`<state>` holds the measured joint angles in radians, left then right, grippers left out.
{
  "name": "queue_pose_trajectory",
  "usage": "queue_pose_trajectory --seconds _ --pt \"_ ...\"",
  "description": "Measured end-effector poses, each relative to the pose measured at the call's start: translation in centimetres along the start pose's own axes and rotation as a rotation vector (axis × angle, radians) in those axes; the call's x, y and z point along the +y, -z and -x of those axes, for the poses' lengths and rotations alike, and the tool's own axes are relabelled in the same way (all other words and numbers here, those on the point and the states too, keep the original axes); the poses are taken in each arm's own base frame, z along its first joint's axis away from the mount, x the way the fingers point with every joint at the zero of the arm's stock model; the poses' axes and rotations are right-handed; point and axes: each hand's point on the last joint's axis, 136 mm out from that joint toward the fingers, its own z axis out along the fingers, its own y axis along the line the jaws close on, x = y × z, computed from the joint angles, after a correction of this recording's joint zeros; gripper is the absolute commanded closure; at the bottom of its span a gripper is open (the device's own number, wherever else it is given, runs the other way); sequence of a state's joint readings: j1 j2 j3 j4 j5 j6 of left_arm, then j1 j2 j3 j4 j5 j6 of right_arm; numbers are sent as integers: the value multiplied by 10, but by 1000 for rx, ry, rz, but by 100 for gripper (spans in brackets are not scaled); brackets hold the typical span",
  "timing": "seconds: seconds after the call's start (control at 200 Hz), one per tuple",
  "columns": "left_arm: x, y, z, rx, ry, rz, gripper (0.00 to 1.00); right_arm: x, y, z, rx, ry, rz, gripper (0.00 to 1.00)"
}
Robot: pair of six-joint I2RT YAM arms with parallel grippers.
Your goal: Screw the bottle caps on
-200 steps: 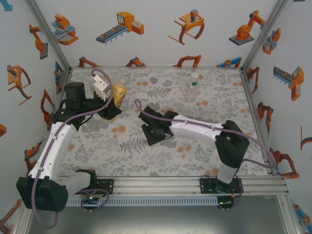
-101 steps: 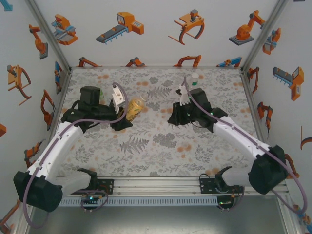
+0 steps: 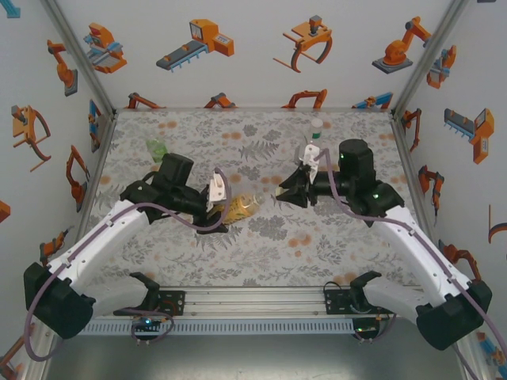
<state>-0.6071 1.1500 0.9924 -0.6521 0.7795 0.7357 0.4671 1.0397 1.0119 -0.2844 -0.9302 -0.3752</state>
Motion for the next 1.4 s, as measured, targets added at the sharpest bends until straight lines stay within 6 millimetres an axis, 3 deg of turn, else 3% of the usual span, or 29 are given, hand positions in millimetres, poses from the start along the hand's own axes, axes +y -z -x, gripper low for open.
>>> queue_pose_trajectory --seconds 0.175,0.416,0.656,1.397 --pt "-8 -6 -3 17 -14 -37 96 25 9 23 -86 185 81 85" --pt "-11 -8 -5 26 -15 -51 96 43 -6 18 -82 260 187 84" --pt "-14 -8 -6 31 -12 -59 96 52 -17 16 -40 295 245 84" --pt "-21 -11 -10 55 -5 -84 97 65 -26 11 13 281 333 84"
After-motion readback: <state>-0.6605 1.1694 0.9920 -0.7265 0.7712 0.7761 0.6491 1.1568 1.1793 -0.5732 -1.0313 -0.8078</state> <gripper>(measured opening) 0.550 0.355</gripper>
